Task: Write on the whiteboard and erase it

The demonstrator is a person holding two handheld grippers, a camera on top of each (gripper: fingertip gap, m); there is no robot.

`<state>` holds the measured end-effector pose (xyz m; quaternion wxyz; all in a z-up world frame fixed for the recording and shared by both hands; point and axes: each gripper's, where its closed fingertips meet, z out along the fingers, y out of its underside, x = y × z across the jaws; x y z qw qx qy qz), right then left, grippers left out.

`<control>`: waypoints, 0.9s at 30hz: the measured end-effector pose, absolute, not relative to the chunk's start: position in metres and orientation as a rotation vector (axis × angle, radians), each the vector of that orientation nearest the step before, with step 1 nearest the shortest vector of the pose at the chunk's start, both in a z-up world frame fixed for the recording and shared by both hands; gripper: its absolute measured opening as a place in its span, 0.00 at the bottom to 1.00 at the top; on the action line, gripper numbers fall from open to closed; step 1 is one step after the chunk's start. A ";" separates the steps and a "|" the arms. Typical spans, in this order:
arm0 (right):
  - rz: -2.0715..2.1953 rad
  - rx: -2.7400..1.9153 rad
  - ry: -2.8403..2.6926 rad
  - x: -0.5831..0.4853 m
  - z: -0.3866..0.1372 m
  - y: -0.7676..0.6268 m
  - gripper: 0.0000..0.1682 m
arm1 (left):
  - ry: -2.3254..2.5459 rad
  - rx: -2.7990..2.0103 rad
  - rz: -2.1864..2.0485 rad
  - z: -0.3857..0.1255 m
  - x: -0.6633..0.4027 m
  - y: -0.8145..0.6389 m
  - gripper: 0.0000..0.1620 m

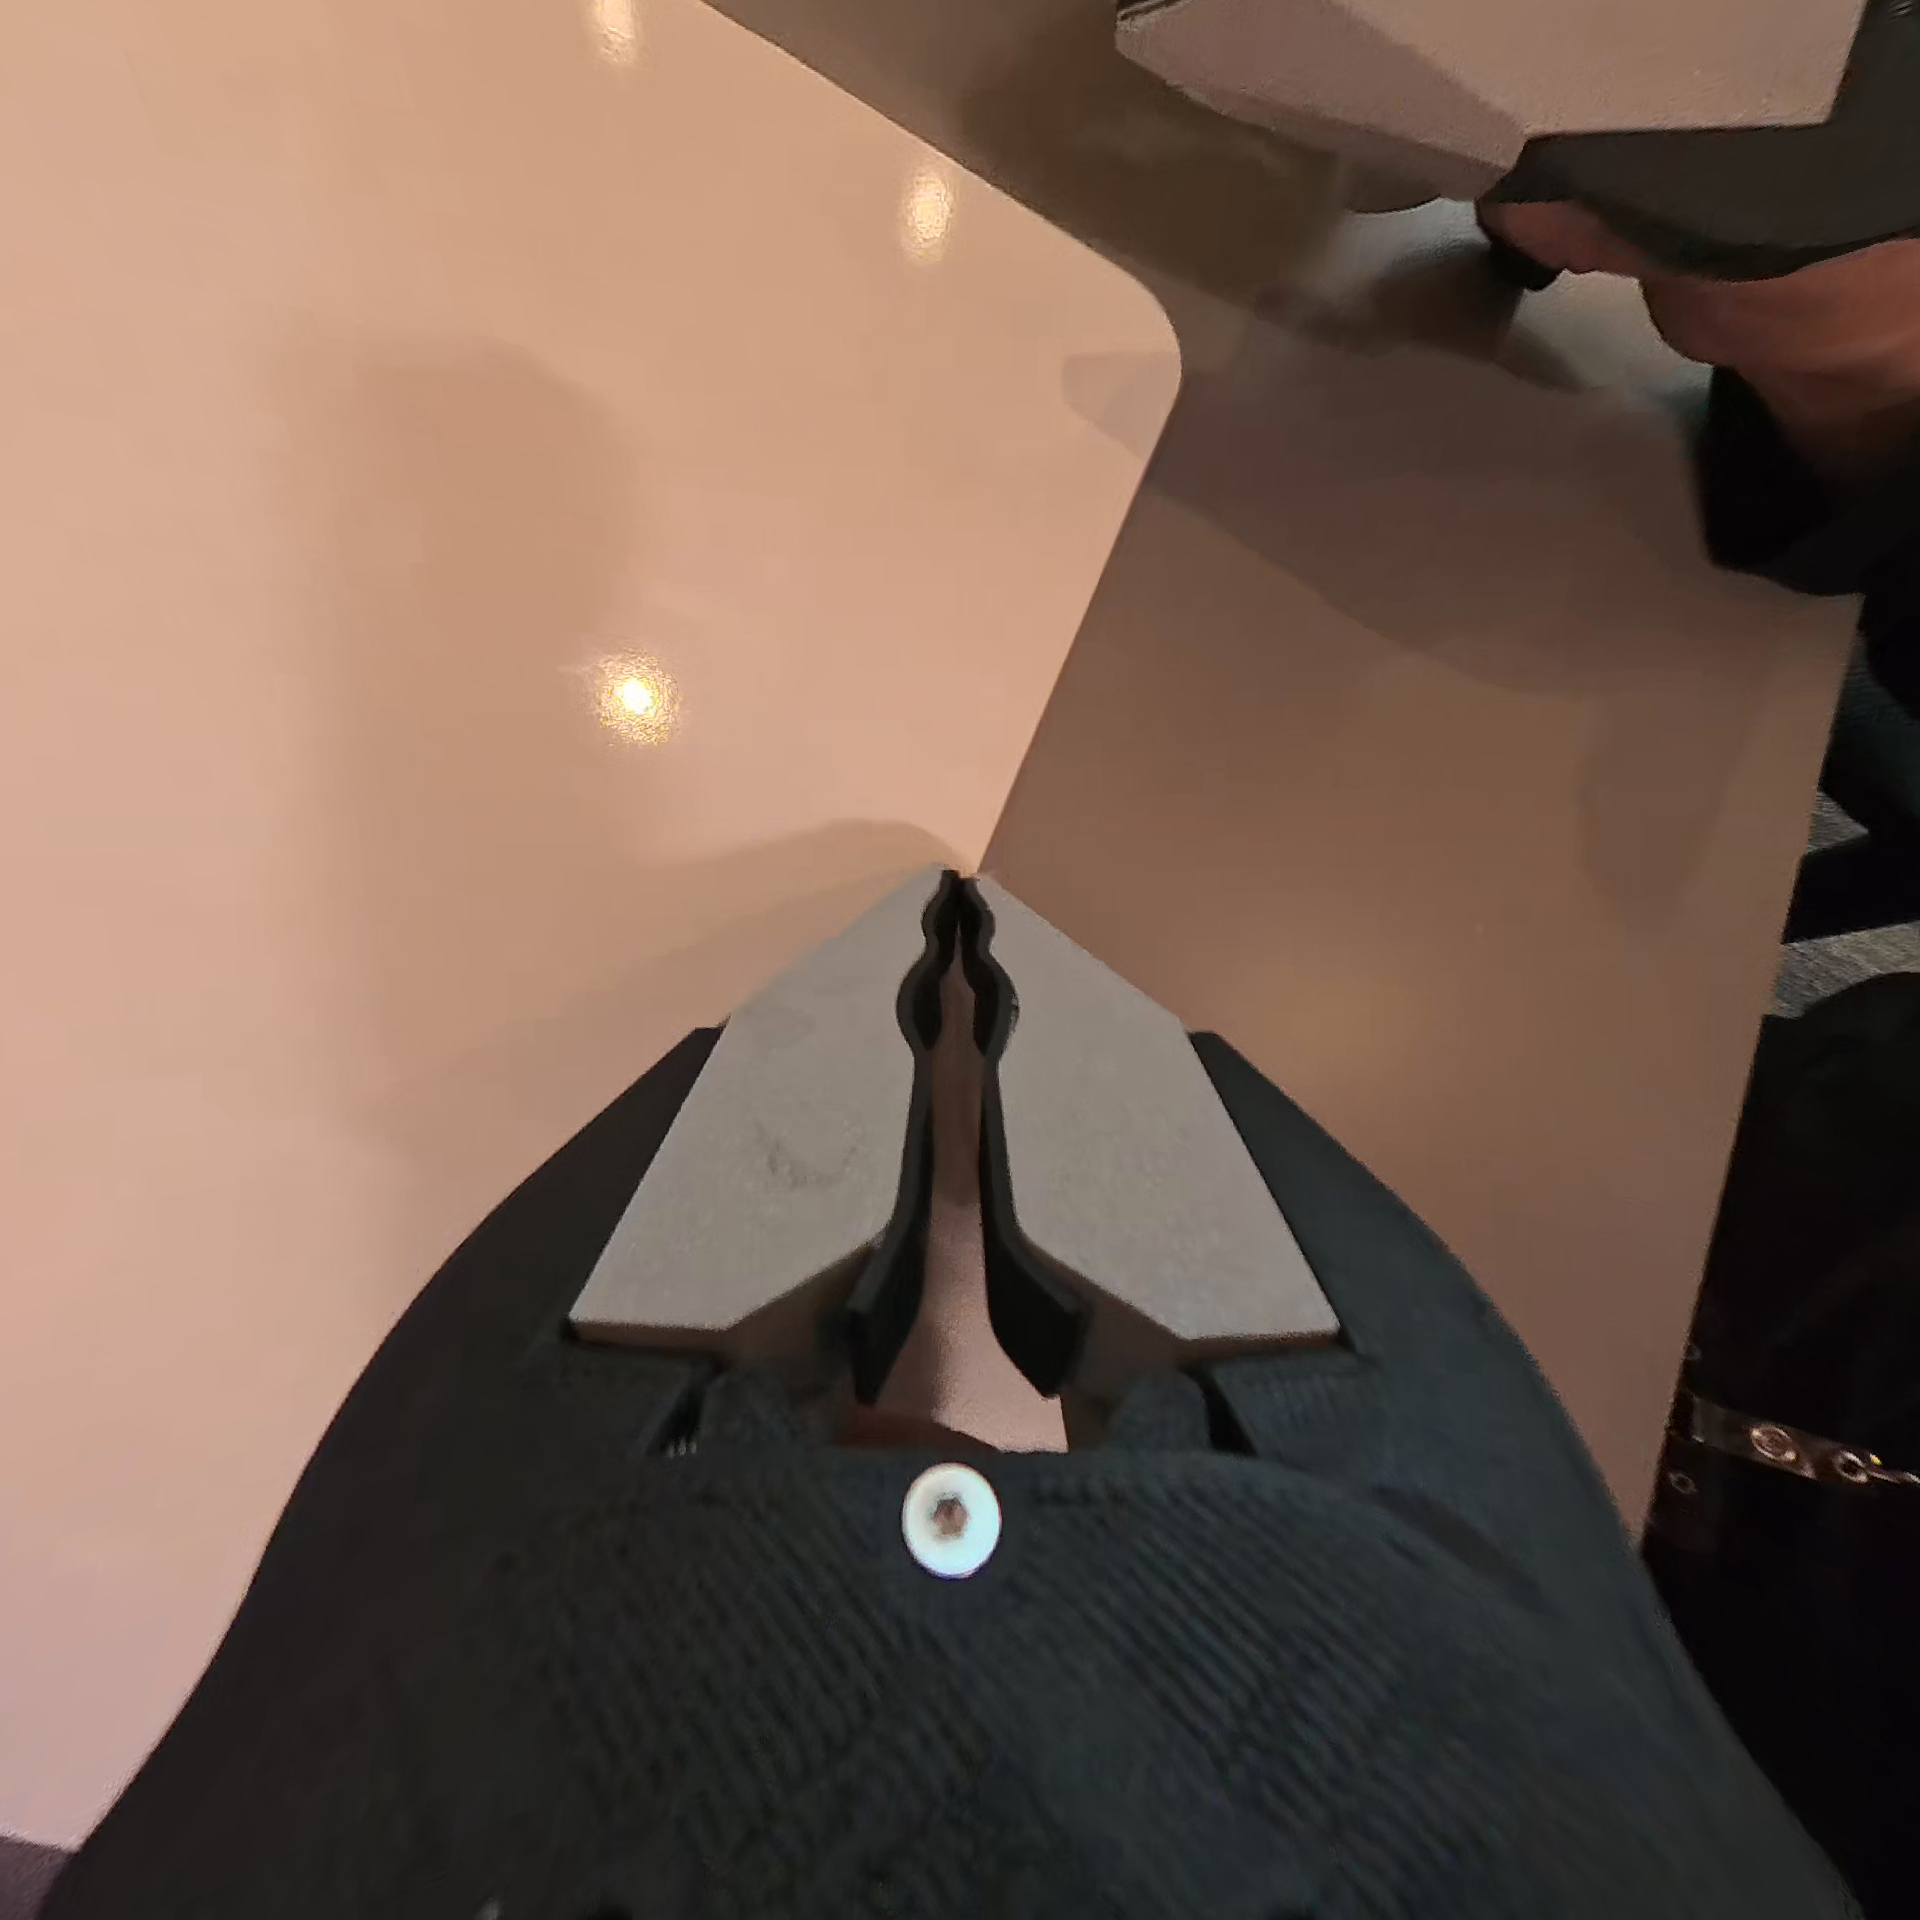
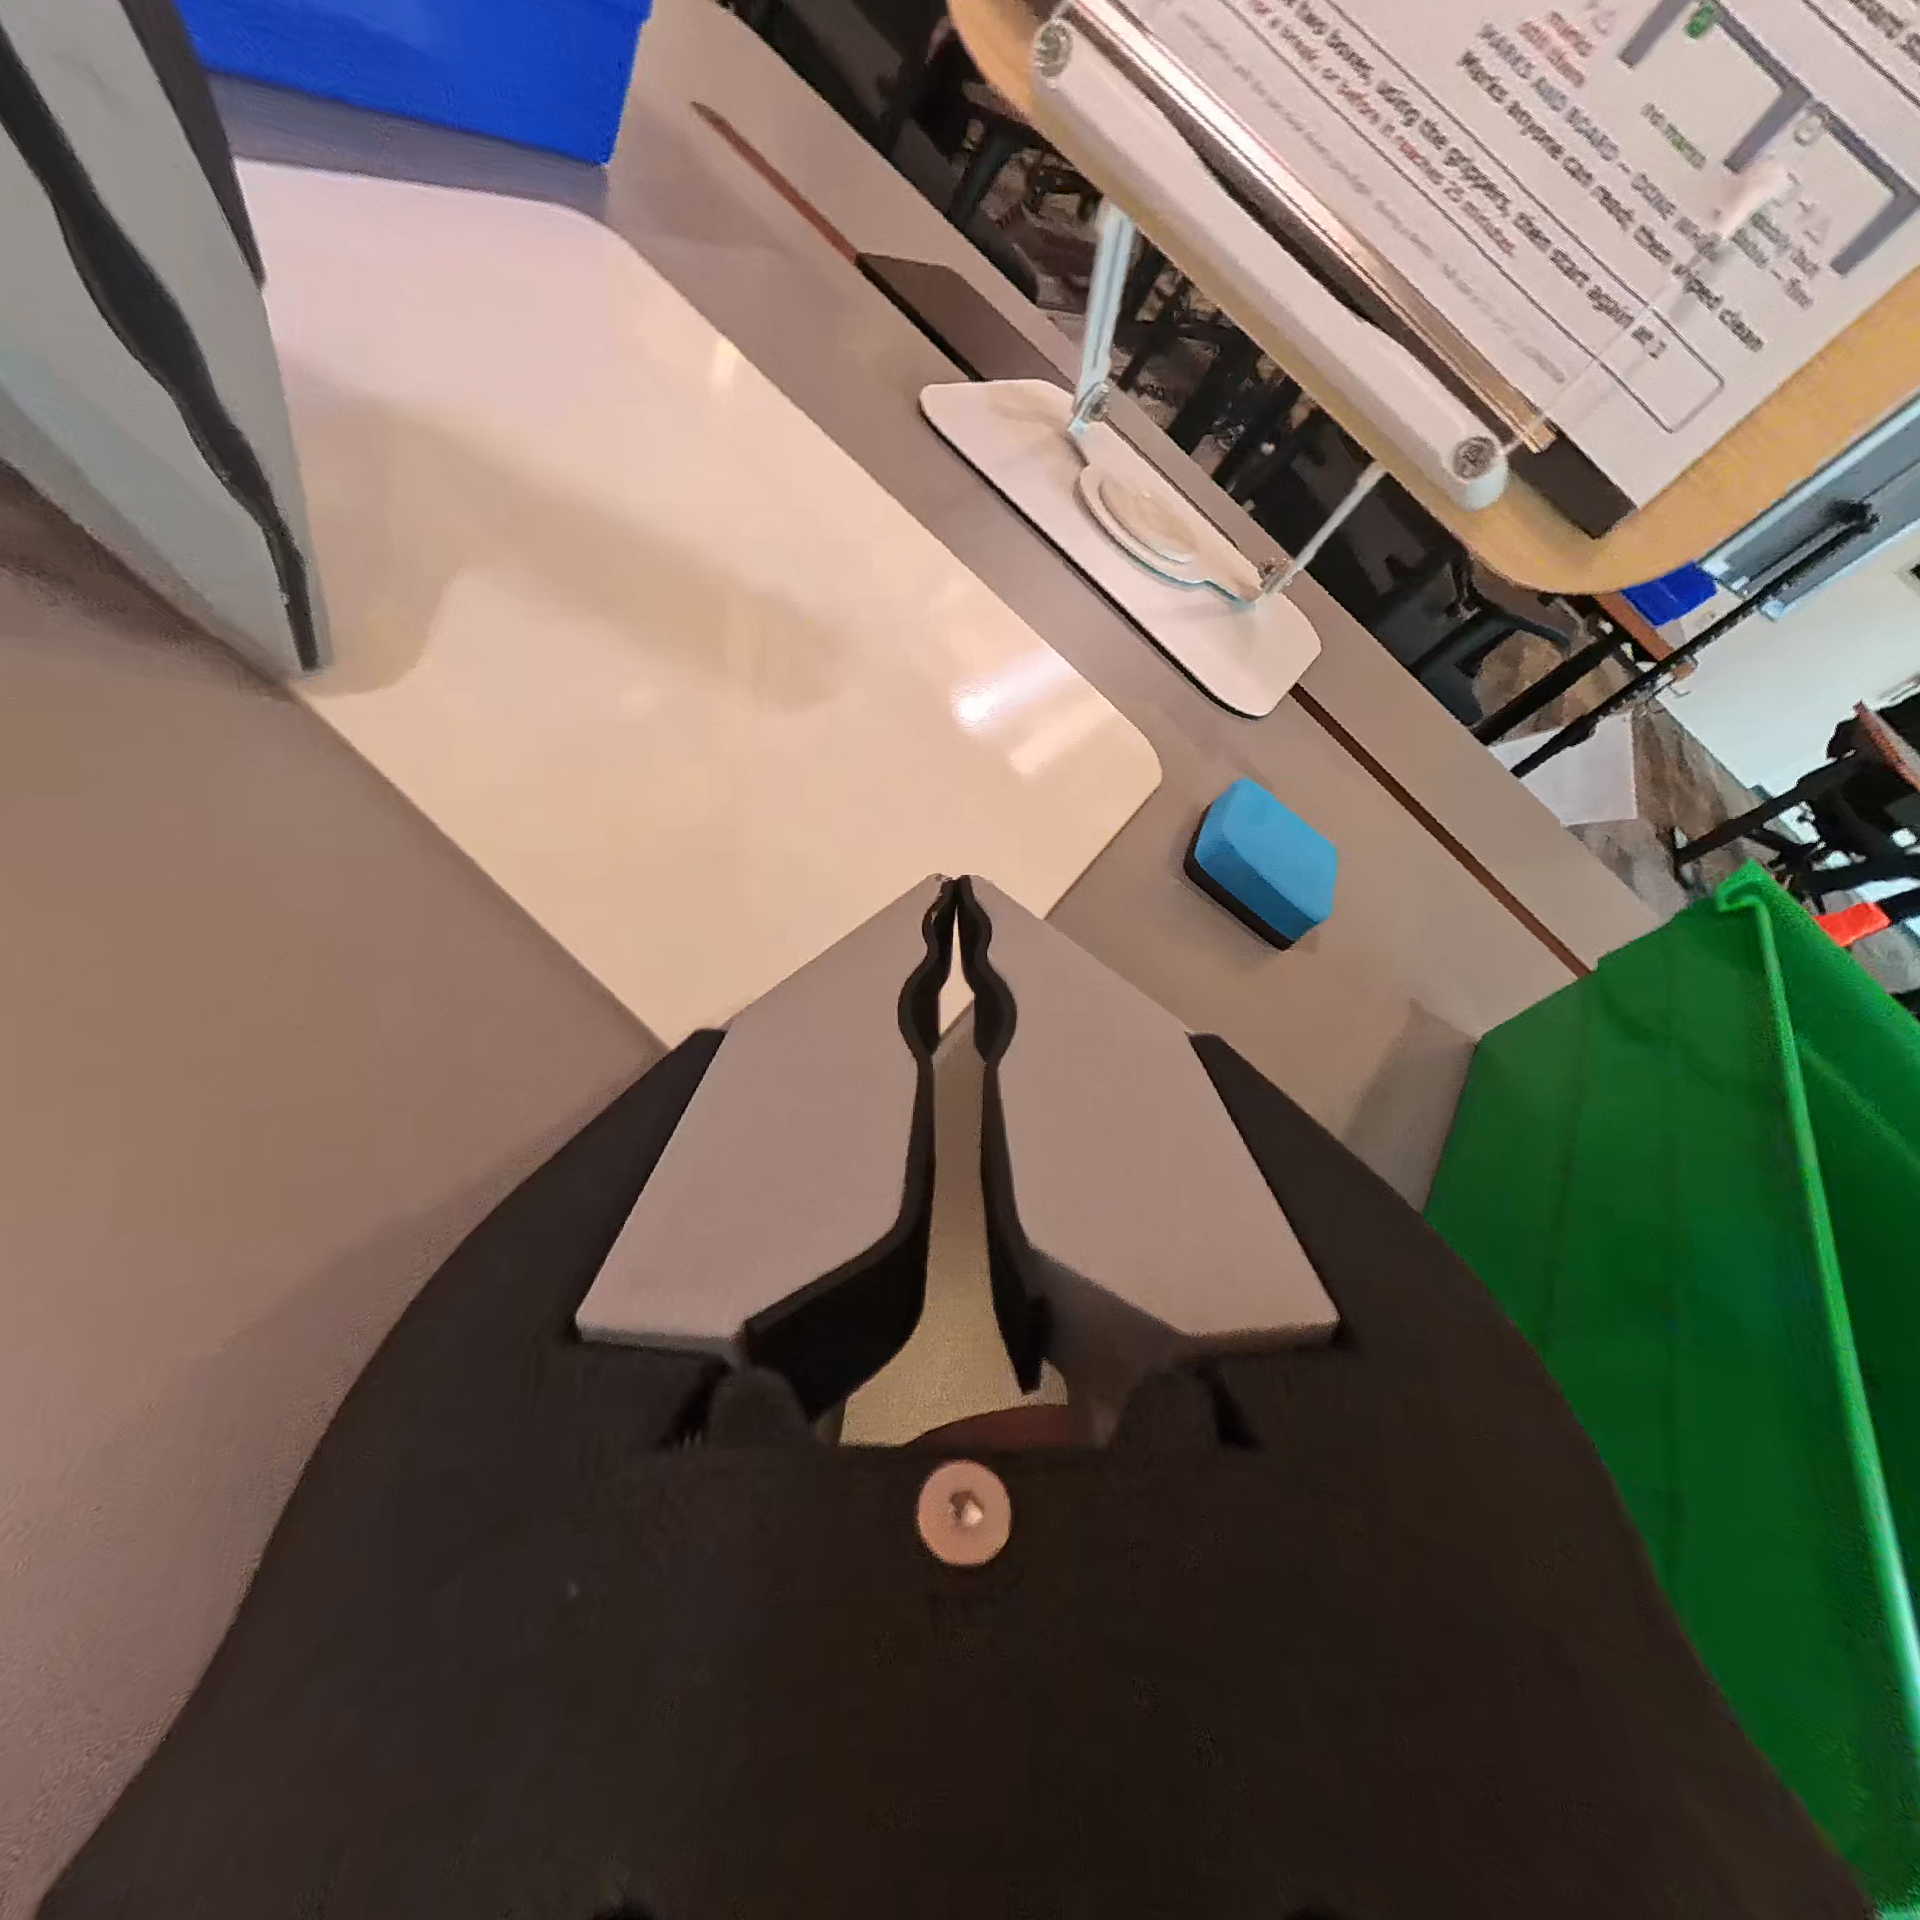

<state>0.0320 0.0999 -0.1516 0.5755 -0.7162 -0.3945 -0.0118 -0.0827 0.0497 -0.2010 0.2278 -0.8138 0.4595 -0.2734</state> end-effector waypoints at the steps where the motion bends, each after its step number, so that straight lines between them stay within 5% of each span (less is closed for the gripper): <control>1: -0.030 -1.671 -0.938 0.030 -0.152 0.098 0.00 | 1.265 -2.238 -0.731 -0.201 -0.083 0.050 0.00; 9: 0.010 -1.669 -1.003 0.021 -0.157 0.092 0.00 | 1.316 -2.209 -0.479 -0.200 -0.092 0.046 0.00; 14: 0.308 -1.799 -0.828 0.029 -0.152 0.094 0.00 | 0.941 -2.186 -0.384 -0.181 -0.125 0.079 0.15; 16: 0.442 -1.860 -0.736 0.034 -0.153 0.099 0.01 | 0.751 -2.201 -0.423 -0.179 -0.143 0.083 0.32; 20: 0.524 -1.982 -0.646 0.041 -0.164 0.108 0.28 | 0.480 -2.171 -0.488 -0.173 -0.176 0.082 0.52; 25: 0.397 -2.074 -0.615 0.046 -0.178 0.117 0.35 | 0.278 -2.211 -0.471 -0.180 -0.209 0.092 0.53; 27: 0.437 -2.103 -0.588 0.044 -0.180 0.117 0.43 | 0.203 -2.247 -0.509 -0.184 -0.213 0.096 0.43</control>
